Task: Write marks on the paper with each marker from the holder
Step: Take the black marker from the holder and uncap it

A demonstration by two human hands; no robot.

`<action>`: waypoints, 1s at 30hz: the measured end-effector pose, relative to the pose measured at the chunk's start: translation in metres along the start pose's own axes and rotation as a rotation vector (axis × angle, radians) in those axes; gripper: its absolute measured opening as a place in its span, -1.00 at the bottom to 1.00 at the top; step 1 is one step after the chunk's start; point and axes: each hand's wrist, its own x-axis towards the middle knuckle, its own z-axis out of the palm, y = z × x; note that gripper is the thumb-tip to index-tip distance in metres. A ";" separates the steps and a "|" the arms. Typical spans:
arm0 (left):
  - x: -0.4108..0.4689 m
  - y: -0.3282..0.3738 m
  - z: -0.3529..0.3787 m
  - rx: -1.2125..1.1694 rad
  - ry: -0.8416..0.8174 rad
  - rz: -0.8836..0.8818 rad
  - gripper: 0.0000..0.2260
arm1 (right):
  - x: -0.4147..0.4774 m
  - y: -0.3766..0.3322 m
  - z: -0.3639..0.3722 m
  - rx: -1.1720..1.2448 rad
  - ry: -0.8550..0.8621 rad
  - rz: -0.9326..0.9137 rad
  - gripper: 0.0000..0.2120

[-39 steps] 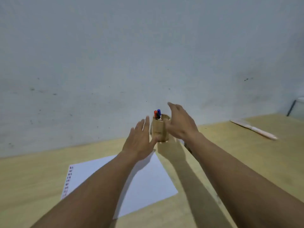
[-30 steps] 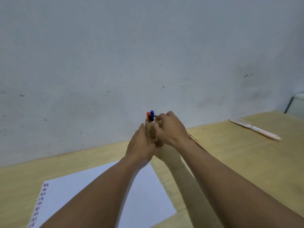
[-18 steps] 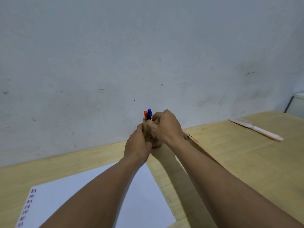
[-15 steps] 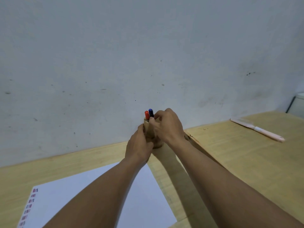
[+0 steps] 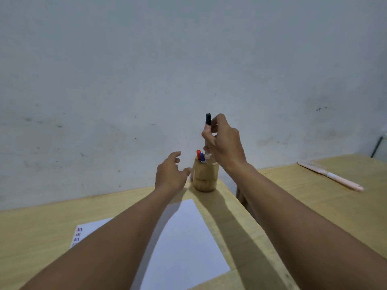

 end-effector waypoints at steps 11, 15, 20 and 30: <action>-0.030 0.060 -0.089 -0.289 0.208 0.141 -0.78 | -0.023 -0.053 0.000 -0.250 -0.256 -0.236 -0.79; -0.040 0.067 -0.107 -0.269 0.133 0.183 -0.85 | -0.030 -0.063 0.006 -0.282 -0.294 -0.251 -0.81; -0.047 0.063 -0.130 -0.224 0.180 0.168 -0.82 | -0.041 -0.078 0.009 -0.345 -0.240 -0.301 -0.81; -0.076 0.044 -0.177 -0.595 0.246 -0.011 -0.94 | -0.080 -0.137 0.035 0.754 -0.303 0.624 -0.62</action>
